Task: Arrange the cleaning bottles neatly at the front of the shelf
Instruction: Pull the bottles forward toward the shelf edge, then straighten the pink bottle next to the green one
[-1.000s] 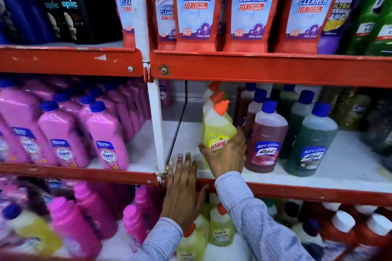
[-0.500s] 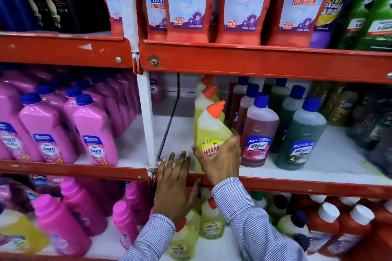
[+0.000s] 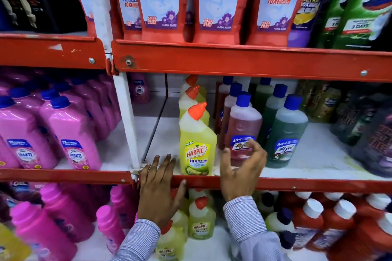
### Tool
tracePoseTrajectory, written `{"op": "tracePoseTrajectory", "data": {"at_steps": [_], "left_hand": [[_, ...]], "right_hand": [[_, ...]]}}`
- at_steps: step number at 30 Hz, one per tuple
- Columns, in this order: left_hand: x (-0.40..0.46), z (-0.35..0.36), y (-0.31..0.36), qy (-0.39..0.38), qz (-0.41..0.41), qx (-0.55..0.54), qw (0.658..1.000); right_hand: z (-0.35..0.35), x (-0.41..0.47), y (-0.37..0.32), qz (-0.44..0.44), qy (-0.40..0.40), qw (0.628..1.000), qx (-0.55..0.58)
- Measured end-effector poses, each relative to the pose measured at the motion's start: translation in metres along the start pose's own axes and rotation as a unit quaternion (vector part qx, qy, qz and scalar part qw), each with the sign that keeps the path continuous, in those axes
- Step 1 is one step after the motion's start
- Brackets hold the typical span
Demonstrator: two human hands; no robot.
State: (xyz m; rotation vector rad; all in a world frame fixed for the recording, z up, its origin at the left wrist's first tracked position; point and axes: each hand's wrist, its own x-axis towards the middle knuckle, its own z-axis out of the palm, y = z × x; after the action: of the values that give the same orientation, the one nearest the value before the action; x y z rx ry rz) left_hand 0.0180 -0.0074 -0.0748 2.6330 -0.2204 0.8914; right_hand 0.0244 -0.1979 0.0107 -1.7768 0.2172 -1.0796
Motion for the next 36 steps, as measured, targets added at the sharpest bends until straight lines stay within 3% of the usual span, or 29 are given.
{"op": "tracePoseTrajectory", "data": {"at_steps": [2, 8, 16, 26, 28, 31, 34, 36], "left_hand": [[0.000, 0.001, 0.002, 0.007, -0.004, -0.005, 1.000], [0.001, 0.000, 0.001, 0.004, -0.003, 0.009, 1.000], [0.006, -0.008, -0.003, -0.026, -0.031, 0.012, 0.999], [0.002, -0.009, 0.011, -0.039, -0.048, 0.023, 0.998], [0.001, -0.010, 0.011, -0.044, -0.052, 0.021, 0.997], [0.001, -0.010, 0.012, -0.045, -0.056, 0.020, 0.997], [0.002, -0.010, 0.013, -0.039, -0.059, 0.021, 0.997], [0.002, -0.010, 0.012, -0.043, -0.058, 0.022, 0.997]], "right_hand": [[0.000, 0.018, 0.015, 0.036, 0.017, 0.998, -0.044], [0.017, 0.049, 0.024, 0.119, -0.113, 0.978, -0.125], [0.000, 0.040, 0.018, 0.092, -0.128, 0.975, -0.156], [-0.025, 0.028, 0.026, 0.076, -0.166, 0.976, -0.119], [-0.033, 0.023, 0.029, 0.047, -0.143, 0.986, -0.078], [-0.053, 0.024, 0.040, 0.001, -0.039, 0.999, -0.024], [-0.066, 0.044, 0.055, 0.009, 0.057, 0.997, -0.057], [-0.065, 0.063, 0.065, 0.041, 0.045, 0.993, -0.105]]}}
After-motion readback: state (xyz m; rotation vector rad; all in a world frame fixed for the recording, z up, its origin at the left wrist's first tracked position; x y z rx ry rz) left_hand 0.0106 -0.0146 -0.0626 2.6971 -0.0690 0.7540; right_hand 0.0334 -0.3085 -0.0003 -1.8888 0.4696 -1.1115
